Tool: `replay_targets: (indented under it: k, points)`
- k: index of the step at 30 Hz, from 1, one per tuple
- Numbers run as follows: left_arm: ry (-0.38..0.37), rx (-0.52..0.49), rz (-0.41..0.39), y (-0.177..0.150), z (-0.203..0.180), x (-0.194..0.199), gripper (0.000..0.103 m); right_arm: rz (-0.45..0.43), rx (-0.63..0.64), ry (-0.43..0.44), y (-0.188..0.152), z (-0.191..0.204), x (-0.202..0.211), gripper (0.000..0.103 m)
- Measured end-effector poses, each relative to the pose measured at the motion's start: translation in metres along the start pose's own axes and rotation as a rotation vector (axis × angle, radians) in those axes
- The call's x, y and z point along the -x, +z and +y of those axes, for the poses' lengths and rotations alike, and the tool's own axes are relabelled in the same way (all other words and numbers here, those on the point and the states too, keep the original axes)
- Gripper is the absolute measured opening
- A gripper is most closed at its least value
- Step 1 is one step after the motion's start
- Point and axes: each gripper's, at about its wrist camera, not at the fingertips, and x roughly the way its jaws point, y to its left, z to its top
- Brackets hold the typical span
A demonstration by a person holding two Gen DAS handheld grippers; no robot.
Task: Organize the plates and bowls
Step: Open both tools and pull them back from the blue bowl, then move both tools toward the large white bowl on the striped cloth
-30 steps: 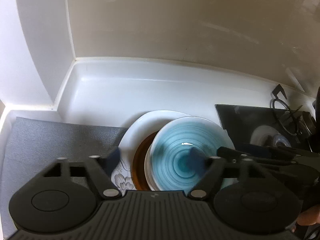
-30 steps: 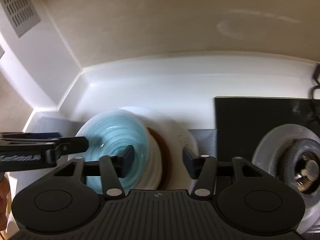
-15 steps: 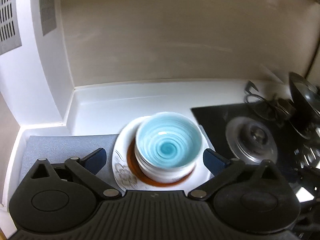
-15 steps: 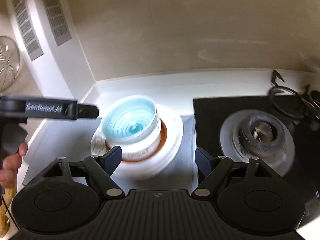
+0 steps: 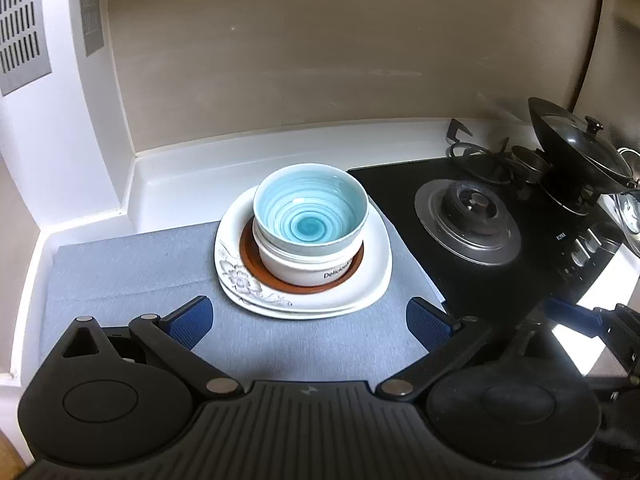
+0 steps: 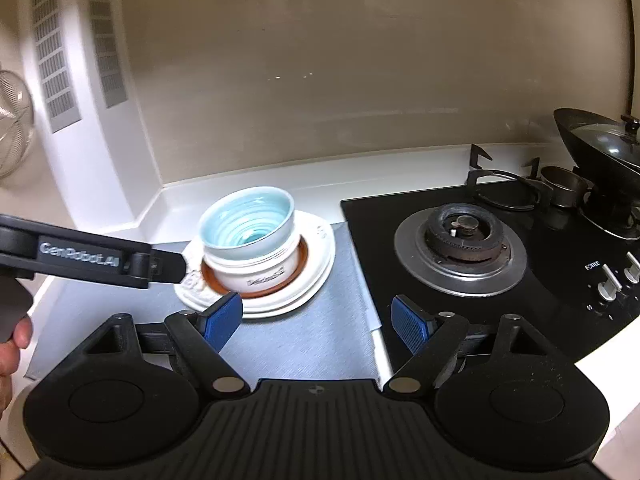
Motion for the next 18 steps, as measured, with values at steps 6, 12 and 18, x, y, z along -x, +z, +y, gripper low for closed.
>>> replay_targets:
  k: [6,12,18]
  points:
    - [0.044,0.004,-0.058,-0.008,-0.016,0.029,0.103,-0.055,0.047,0.031,-0.005,0.001,0.030,0.084]
    - [0.083,0.084,-0.031,-0.019,-0.036,0.051,0.103,-0.090,0.056,0.102,-0.006,-0.021,0.048,0.085]
    - [0.161,0.120,-0.042,-0.035,-0.051,0.070,0.103,-0.112,0.071,0.153,-0.011,-0.038,0.067,0.085]
